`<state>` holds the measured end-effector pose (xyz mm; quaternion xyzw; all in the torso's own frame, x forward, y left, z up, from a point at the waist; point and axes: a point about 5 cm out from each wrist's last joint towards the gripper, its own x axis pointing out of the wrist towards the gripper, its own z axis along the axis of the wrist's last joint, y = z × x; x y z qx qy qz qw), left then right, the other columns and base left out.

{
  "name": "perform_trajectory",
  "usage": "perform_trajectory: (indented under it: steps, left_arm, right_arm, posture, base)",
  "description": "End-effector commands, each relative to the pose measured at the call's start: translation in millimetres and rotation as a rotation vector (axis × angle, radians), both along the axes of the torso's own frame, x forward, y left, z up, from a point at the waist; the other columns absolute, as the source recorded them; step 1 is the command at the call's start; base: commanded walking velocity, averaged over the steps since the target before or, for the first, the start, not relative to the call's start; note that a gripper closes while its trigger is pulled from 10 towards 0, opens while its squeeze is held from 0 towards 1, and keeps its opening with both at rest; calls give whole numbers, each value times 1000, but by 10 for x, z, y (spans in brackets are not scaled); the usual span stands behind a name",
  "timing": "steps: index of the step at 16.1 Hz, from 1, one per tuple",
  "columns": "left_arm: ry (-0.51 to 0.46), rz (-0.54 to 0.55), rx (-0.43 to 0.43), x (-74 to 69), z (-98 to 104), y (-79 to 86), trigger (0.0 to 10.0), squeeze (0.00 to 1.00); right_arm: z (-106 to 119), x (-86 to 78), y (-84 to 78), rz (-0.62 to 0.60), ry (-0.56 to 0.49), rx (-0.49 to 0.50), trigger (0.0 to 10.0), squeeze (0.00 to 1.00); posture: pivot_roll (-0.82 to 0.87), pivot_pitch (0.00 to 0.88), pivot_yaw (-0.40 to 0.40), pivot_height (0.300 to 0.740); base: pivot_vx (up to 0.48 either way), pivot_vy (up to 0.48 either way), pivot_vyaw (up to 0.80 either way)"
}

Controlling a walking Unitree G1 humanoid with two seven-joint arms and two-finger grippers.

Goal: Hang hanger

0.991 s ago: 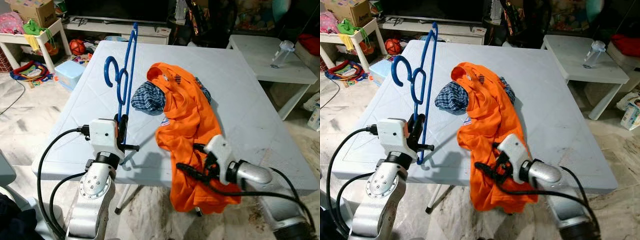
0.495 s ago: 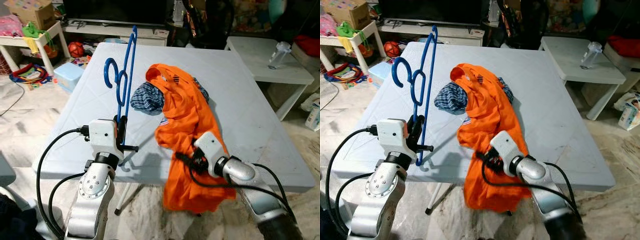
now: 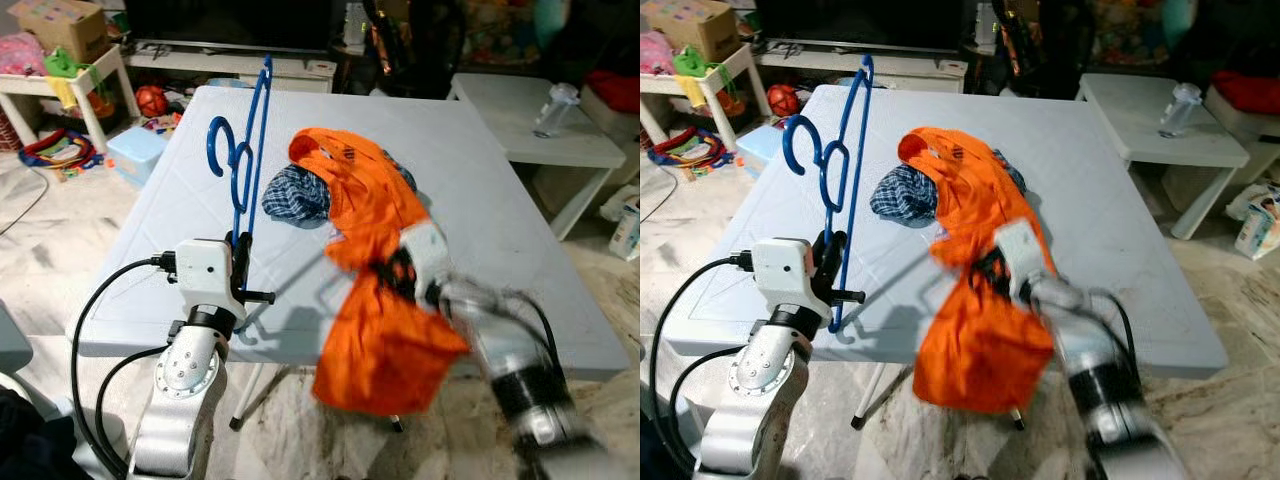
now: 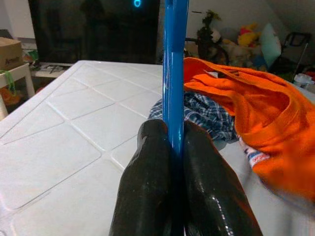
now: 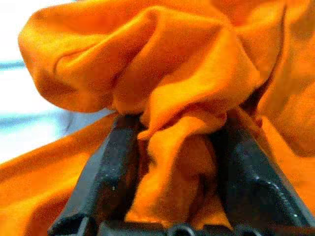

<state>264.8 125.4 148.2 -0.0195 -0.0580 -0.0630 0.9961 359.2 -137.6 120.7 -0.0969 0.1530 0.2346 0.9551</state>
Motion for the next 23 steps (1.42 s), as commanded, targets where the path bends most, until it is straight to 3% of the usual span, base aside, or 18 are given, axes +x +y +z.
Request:
perform_trajectory:
  steps: [1,4,5,6,7,8,9,11,12,13,14,15,16,18,19,20,23]
  left_arm:
    - [-1,-1,-1,7,10,-35,10000,0]
    - [-4,3,-6,15,9,-61,10000,0]
    - [-6,7,-7,16,10,-63,10000,0]
    - [-7,7,-7,16,11,-63,10000,0]
    - [-11,14,-6,21,18,-47,10000,0]
    - [-16,28,-3,30,27,-22,10000,0]
    - [-17,35,-2,29,28,-18,10000,0]
    - [-18,35,-4,15,27,-29,10000,0]
    - [-15,33,-5,7,19,-35,10000,0]
    - [-13,32,-5,1,16,-36,10000,0]
    - [-10,30,-5,0,7,-36,10000,0]
    - [-9,29,-3,-2,6,-34,10000,0]
    - [-8,27,-2,-3,2,-30,10000,0]
    - [-2,20,4,1,-7,-19,10000,0]
    - [0,11,6,3,-12,-26,10000,0]
    - [1,8,7,4,-15,-29,10000,0]
    - [1,-7,9,16,-14,-47,10000,0]
  right_arm:
    - [256,187,30,-16,-47,55,0,0]
    - [958,514,229,-50,-204,158,0,0]
    - [1471,608,321,-80,-348,287,0,0]
    - [1550,615,333,-83,-369,312,0,0]
    - [1930,623,359,-99,-488,410,0,0]
    - [2422,575,371,-112,-671,474,0,0]
    - [2616,536,365,-116,-754,487,0,0]
    - [2562,547,401,-84,-742,443,0,0]
    - [2431,566,399,-66,-721,382,1333,0]
    - [2290,585,376,-50,-696,322,10000,0]
    - [2051,609,305,-20,-635,268,10000,0]
    - [1894,608,236,4,-598,260,10000,1000]
    - [1742,602,167,27,-558,250,10000,1000]
    - [1357,517,-117,113,-450,203,10000,1000]
    - [1275,449,-260,155,-432,146,10000,1000]
    - [1266,423,-286,176,-433,132,10000,1000]
    - [1186,238,-482,254,-368,165,10000,1000]
  posture:
    - [64,77,-87,740]
    - [68,70,-94,740]
    - [75,66,-99,740]
    - [75,66,-99,740]
    - [80,64,-103,740]
    - [86,63,-107,740]
    - [90,63,-111,740]
    - [92,64,-112,740]
    - [92,64,-112,740]
    - [89,67,-109,740]
    - [89,67,-109,740]
    - [85,69,-105,740]
    - [83,71,-99,740]
    - [75,75,-87,740]
    - [70,77,-80,740]
    - [67,77,-77,740]
    - [59,75,-63,740]
  base:
    - [0,0,0]
    - [0,0,0]
    - [0,0,0]
    - [0,0,0]
    - [0,0,0]
    - [0,0,0]
    - [0,0,0]
    - [0,0,0]
    - [0,0,0]
    - [0,0,0]
    - [0,0,0]
    - [0,0,0]
    - [0,0,0]
    - [0,0,0]
    - [0,0,0]
    - [0,0,0]
    - [0,0,0]
